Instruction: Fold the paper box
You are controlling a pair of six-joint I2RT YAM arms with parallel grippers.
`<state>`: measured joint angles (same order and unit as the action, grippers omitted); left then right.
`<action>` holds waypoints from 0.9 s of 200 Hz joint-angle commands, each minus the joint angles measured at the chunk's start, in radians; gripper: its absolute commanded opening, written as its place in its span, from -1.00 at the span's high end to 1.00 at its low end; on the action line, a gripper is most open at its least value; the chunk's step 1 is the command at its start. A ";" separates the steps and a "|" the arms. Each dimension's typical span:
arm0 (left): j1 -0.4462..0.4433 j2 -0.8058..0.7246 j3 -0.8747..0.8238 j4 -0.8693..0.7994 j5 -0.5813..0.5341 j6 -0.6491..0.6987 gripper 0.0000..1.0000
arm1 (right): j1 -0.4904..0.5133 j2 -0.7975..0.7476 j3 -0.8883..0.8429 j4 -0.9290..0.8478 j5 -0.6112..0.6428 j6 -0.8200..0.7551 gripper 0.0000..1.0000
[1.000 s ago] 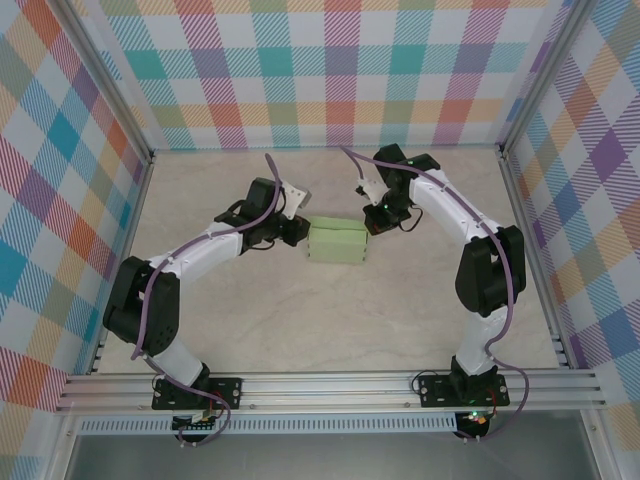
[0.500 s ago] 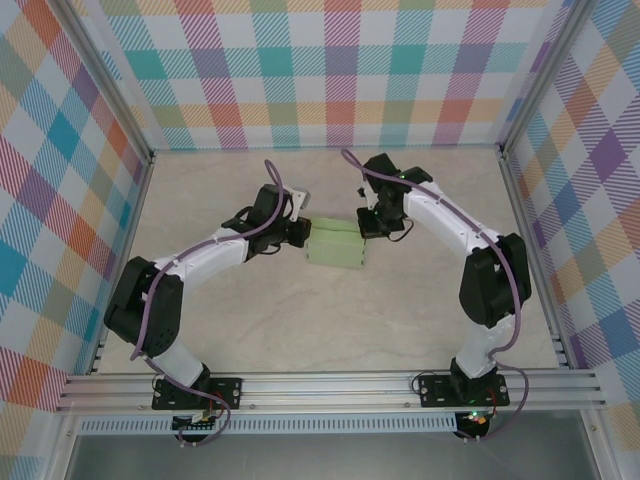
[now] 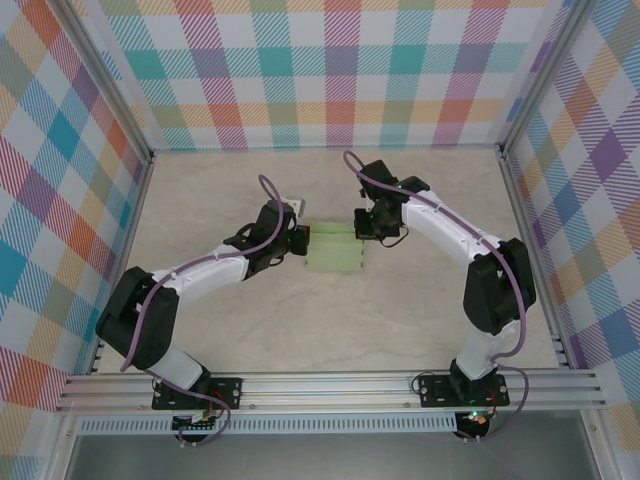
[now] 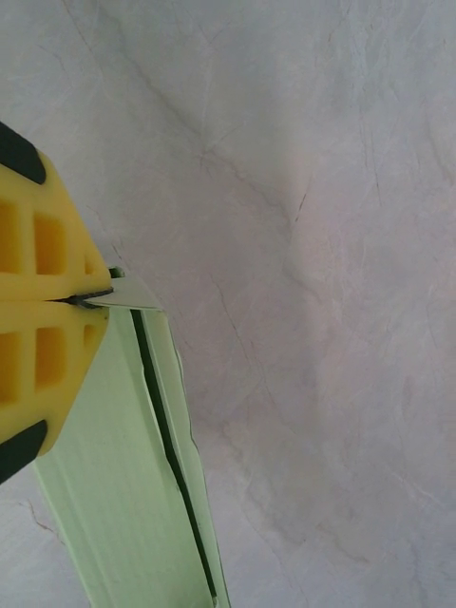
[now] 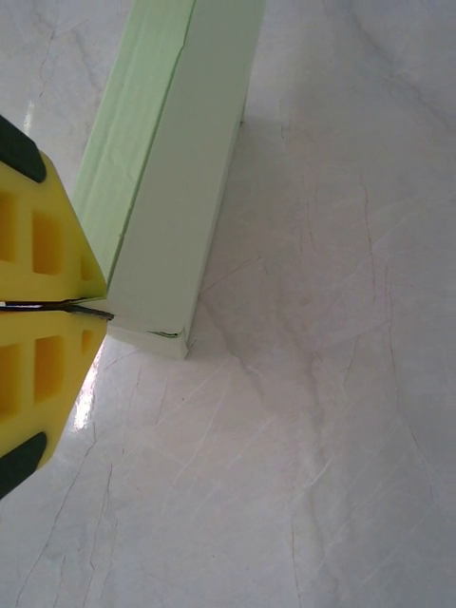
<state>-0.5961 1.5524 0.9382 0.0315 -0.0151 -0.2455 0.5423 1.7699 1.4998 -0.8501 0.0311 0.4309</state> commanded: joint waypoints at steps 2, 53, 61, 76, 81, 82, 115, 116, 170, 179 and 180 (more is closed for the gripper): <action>-0.040 -0.021 -0.018 0.061 0.037 -0.041 0.95 | 0.012 0.001 0.038 0.085 -0.042 0.047 0.85; -0.042 -0.021 -0.019 0.103 0.000 -0.027 0.96 | 0.013 0.027 0.115 0.044 -0.025 0.036 0.85; -0.042 -0.023 -0.022 0.111 -0.007 -0.025 0.96 | 0.013 0.032 0.129 0.037 -0.026 0.031 0.85; -0.044 -0.028 -0.028 0.129 -0.024 -0.020 0.97 | 0.013 0.038 0.142 0.038 -0.029 0.031 0.84; -0.044 -0.027 -0.029 0.134 -0.026 -0.021 0.96 | 0.013 0.042 0.145 0.038 -0.029 0.030 0.84; -0.044 -0.027 -0.030 0.135 -0.027 -0.021 0.96 | 0.013 0.042 0.146 0.038 -0.029 0.030 0.84; -0.045 -0.016 -0.023 0.153 -0.049 -0.018 0.97 | 0.013 0.057 0.134 0.063 -0.030 0.022 0.84; -0.045 -0.015 -0.023 0.153 -0.050 -0.018 0.97 | 0.013 0.057 0.132 0.063 -0.031 0.022 0.84; -0.050 0.018 -0.009 0.163 -0.053 -0.013 0.97 | 0.010 0.048 0.072 0.090 -0.025 -0.028 0.85; -0.050 0.021 -0.006 0.162 -0.053 -0.013 0.97 | 0.007 0.044 0.064 0.092 -0.029 -0.034 0.85; -0.050 0.021 -0.006 0.162 -0.053 -0.013 0.97 | 0.007 0.044 0.064 0.092 -0.029 -0.035 0.85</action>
<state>-0.6075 1.5585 0.9176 0.1146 -0.1181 -0.2687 0.5404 1.8191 1.5867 -0.8181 0.0578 0.4328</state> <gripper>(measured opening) 0.040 0.079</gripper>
